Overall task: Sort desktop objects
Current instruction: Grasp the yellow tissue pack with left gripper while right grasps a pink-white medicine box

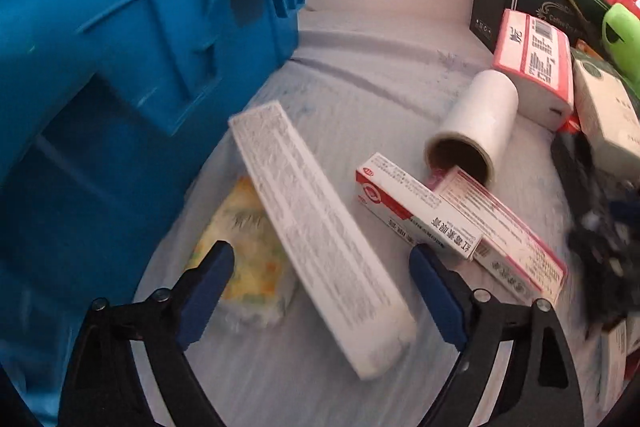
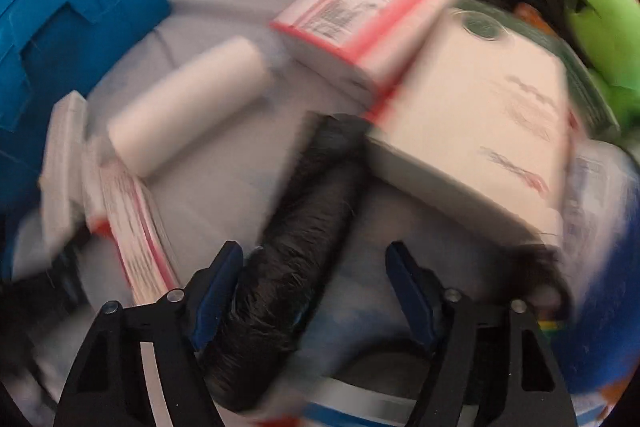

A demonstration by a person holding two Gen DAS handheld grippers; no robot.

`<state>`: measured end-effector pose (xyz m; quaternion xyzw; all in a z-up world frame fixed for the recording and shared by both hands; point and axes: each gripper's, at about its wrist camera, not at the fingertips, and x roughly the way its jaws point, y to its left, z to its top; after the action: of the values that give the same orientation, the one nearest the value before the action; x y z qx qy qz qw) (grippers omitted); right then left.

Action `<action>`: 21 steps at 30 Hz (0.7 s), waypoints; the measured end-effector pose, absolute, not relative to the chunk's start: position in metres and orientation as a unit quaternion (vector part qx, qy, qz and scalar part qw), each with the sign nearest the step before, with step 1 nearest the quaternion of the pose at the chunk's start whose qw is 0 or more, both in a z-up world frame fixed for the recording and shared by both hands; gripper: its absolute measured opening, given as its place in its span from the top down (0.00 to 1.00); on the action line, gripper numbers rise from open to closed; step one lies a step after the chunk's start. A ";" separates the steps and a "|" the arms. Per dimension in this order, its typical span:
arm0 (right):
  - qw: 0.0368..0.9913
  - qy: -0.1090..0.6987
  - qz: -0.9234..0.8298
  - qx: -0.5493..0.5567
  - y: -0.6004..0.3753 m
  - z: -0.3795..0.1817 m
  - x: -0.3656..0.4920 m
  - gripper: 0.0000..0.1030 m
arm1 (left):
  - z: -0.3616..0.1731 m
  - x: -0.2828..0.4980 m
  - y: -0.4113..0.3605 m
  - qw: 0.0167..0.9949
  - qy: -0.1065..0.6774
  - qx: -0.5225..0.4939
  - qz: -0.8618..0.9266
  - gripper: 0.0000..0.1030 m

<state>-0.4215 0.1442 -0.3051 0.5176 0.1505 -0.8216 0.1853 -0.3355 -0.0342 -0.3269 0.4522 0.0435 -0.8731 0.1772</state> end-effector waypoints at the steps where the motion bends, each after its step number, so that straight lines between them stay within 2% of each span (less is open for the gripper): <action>1: 0.187 0.153 -0.819 0.521 0.150 -0.305 -0.419 0.31 | -0.325 -0.339 -0.033 0.176 0.057 0.458 -0.870 0.22; 3: 0.181 0.164 -0.817 0.522 0.156 -0.306 -0.415 0.37 | -0.318 -0.344 -0.018 0.135 0.056 0.466 -0.872 0.24; 7: 0.178 0.155 -0.821 0.519 0.166 -0.304 -0.409 0.37 | -0.302 -0.340 0.028 0.044 0.017 0.481 -0.875 0.24; 10: 0.199 0.133 -0.832 0.501 0.174 -0.289 -0.401 0.35 | -0.280 -0.328 0.039 0.053 0.001 0.467 -0.883 0.24; 12: 0.217 0.133 -0.838 0.482 0.173 -0.277 -0.396 0.28 | -0.264 -0.316 0.034 0.063 0.014 0.458 -0.886 0.24; 15: 0.253 0.132 -0.840 0.462 0.162 -0.264 -0.389 0.27 | -0.250 -0.302 0.012 0.086 0.049 0.449 -0.888 0.24; 17: 0.281 0.137 -0.834 0.455 0.144 -0.261 -0.389 0.33 | -0.253 -0.296 0.000 0.107 0.066 0.449 -0.885 0.24; 18: 0.291 0.141 -0.829 0.456 0.138 -0.263 -0.392 0.41 | -0.261 -0.304 -0.005 0.115 0.076 0.460 -0.877 0.24; 21: 0.321 0.159 -0.812 0.462 0.115 -0.274 -0.400 0.44 | -0.285 -0.318 -0.015 0.094 0.135 0.493 -0.854 0.24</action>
<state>-0.4001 0.1153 -0.2745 0.4615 0.1588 -0.8116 0.3209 -0.3178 -0.0150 -0.2854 0.4935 0.1347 -0.8541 0.0941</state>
